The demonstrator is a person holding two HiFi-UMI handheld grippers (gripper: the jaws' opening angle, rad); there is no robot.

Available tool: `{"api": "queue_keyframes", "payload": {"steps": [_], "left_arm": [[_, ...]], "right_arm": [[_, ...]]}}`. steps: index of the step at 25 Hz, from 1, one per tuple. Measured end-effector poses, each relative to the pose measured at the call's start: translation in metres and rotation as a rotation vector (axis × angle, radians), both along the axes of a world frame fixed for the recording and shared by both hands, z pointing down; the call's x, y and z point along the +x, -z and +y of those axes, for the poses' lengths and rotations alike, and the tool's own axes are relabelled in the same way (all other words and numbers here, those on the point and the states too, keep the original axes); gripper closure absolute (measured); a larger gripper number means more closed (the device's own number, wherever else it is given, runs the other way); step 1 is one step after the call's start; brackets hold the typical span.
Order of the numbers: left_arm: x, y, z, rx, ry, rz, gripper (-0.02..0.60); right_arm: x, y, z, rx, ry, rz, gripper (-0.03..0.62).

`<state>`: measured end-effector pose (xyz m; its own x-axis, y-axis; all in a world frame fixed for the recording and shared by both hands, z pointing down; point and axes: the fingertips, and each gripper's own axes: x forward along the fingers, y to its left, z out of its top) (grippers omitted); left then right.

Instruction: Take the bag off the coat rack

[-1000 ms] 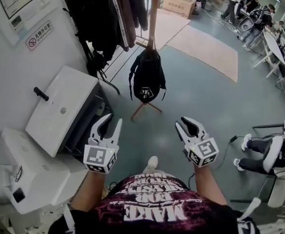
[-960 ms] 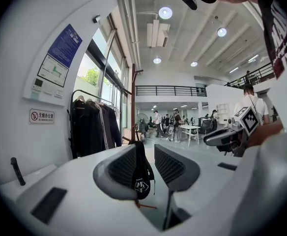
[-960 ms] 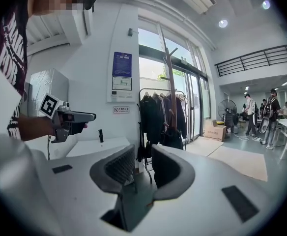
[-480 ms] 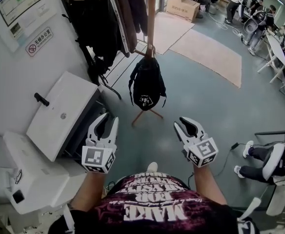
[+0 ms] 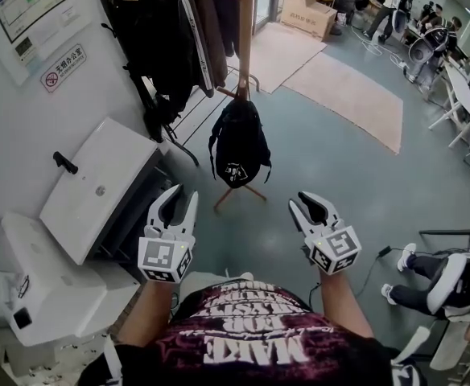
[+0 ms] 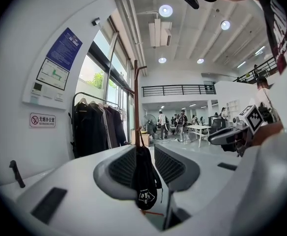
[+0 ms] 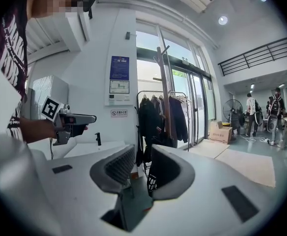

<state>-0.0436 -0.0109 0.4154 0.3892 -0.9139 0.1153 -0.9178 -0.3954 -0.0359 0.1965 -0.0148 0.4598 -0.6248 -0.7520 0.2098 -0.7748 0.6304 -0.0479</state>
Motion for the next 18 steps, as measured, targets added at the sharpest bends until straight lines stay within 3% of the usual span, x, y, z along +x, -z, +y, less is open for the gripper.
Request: {"api": "queue_keyframes", "payload": {"steps": [12,18], "left_arm": [[-0.01,-0.021,-0.024,-0.069,0.0,-0.021,0.476],[-0.013,-0.012,-0.062,-0.043,-0.037,-0.025,0.476]], "right_arm": [[-0.016,-0.014,-0.027,-0.034,0.014,-0.018,0.48],[-0.027,-0.01,-0.058,-0.029,0.002,-0.019,0.48]]}}
